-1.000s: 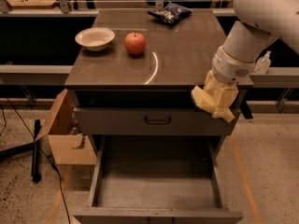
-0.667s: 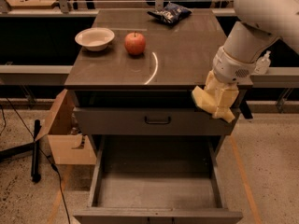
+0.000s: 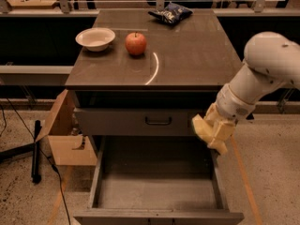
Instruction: Place sponge into middle drawer
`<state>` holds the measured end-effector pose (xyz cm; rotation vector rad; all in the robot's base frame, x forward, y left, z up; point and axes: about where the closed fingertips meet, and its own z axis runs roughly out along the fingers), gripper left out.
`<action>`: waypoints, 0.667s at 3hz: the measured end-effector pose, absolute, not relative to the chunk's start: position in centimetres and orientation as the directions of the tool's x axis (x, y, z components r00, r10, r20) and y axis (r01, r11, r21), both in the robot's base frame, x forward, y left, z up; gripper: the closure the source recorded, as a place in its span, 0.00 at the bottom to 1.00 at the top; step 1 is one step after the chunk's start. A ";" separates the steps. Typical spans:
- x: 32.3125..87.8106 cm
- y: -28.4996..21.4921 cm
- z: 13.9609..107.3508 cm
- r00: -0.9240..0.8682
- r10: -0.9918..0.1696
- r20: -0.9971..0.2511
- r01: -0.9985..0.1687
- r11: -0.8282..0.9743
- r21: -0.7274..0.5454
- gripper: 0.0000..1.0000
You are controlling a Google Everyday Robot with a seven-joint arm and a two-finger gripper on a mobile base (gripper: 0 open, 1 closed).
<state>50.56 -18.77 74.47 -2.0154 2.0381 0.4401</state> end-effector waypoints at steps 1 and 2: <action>50.2 -17.4 69.9 -0.012 -0.873 -0.487 -1.000 0.012 0.003 1.00; 51.0 -15.7 66.6 0.042 -0.834 -0.550 -0.997 -0.001 -0.075 1.00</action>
Offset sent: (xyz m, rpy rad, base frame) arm 0.0171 0.0500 -0.1139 0.2918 -0.2300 0.0269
